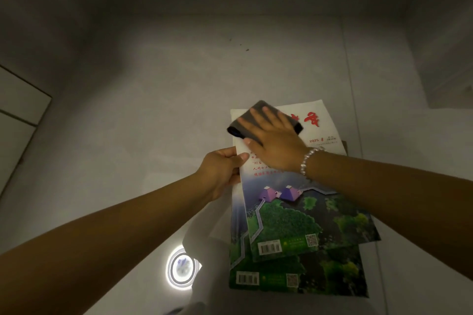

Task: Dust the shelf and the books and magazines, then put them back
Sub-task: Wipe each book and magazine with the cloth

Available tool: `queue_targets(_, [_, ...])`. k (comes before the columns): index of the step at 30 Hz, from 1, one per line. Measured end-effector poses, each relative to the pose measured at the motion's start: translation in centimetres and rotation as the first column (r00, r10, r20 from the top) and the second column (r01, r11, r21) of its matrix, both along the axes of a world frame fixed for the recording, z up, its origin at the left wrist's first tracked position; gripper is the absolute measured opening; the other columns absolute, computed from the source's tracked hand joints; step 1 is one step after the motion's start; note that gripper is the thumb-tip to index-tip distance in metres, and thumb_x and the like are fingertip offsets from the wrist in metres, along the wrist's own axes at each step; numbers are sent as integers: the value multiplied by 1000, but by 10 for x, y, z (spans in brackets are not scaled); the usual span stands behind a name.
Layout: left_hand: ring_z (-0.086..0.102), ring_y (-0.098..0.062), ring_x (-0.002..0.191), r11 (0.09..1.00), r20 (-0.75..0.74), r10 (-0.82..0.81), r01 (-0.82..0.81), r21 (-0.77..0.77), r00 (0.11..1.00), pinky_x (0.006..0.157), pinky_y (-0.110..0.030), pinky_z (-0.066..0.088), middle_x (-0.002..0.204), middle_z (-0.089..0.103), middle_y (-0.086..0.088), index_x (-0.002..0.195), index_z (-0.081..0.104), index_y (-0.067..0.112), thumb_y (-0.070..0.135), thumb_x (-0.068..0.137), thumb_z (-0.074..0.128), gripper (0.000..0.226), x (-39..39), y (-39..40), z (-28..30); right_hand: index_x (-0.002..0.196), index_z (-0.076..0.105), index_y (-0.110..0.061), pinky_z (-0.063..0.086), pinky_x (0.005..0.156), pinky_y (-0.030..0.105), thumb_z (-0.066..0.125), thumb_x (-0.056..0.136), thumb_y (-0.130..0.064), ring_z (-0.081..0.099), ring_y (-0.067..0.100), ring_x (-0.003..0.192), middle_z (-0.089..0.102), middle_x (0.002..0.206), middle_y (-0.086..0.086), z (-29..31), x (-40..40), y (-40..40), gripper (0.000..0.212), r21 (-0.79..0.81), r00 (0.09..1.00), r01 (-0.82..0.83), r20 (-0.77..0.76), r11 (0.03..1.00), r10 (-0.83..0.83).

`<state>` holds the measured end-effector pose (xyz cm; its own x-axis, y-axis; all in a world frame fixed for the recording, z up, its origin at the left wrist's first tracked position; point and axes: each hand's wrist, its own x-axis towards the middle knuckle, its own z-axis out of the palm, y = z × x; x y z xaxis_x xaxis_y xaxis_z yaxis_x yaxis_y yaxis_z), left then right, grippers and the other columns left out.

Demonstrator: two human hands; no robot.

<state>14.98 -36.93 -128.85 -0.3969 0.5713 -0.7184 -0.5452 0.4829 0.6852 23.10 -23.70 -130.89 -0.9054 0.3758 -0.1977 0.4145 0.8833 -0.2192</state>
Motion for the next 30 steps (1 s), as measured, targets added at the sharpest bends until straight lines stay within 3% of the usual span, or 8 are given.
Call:
queue_targets(4, [67, -21, 75, 1000, -13, 16, -16, -10, 1000, 60, -24, 58, 104, 67, -16, 121, 61, -1, 4, 94, 53, 28, 1, 1, -4, 150, 8, -36, -3, 118, 39, 13, 98, -52, -1, 20, 146, 3, 160, -2, -2, 9, 26, 55, 20, 997, -65, 52, 998, 64])
queue_targets(7, [68, -21, 80, 999, -26, 10, -11, -34, 1000, 68, -30, 59, 109, 68, -13, 123, 61, 3, 7, 95, 54, 29, 1, 0, -5, 148, 24, -30, 15, 117, 45, -3, 83, -59, 19, 27, 143, 26, 155, 7, -13, 35, 52, 76, 89, 993, 117, -23, 989, -115])
queue_targets(10, [68, -21, 81, 999, -17, 7, -8, -38, 1000, 70, -31, 58, 114, 68, -12, 123, 61, 5, 8, 95, 53, 29, 1, 0, -4, 148, 29, -22, 14, 117, 48, 2, 85, -57, 22, 33, 142, 30, 152, 13, -16, 66, 53, 77, 82, 958, 284, -57, 955, -280])
queue_targets(12, [69, -21, 83, 1000, -7, -12, 12, -27, 1000, 71, -31, 58, 114, 68, -11, 124, 60, 6, 10, 96, 51, 29, 0, -2, -4, 147, 30, -23, 13, 116, 50, 11, 92, -54, 23, 37, 141, 32, 151, 15, -13, 85, 29, 66, 101, 972, 220, -109, 970, -209])
queue_targets(18, [71, -19, 86, 992, 28, -122, 122, 16, 992, 69, -30, 60, 105, 71, -6, 118, 62, 12, 13, 97, 51, 24, -8, -4, -1, 148, 23, -28, 9, 115, 45, 16, 99, -51, 12, 26, 144, 21, 155, 3, -21, 116, -14, 54, 127, 951, -277, -106, 952, 291])
queue_targets(20, [71, -18, 82, 995, 19, -97, 97, 11, 995, 67, -30, 60, 104, 71, -6, 117, 62, 11, 10, 95, 53, 24, -7, -3, -1, 148, 23, -28, 8, 115, 44, 16, 99, -51, 14, 26, 144, 22, 155, 3, -19, 112, 10, 55, 156, 956, -269, -80, 950, 283])
queue_targets(25, [70, -25, 84, 998, -1, 49, -49, -30, 999, 71, -35, 59, 106, 70, -11, 108, 65, 7, 8, 93, 56, 18, 1, 4, -3, 146, 32, -22, 15, 115, 50, 7, 97, -54, 29, 38, 139, 35, 149, 14, -15, 88, 29, 63, 123, 994, 79, -91, 989, -68])
queue_targets(30, [71, -22, 77, 998, 8, 55, -55, 5, 998, 59, -29, 58, 103, 71, -13, 104, 66, 8, 7, 94, 54, 16, 3, 4, 0, 148, 24, -26, 9, 114, 47, 13, 99, -50, 20, 33, 142, 27, 153, 8, -19, 98, -22, 55, 152, 976, -174, -104, 973, 191])
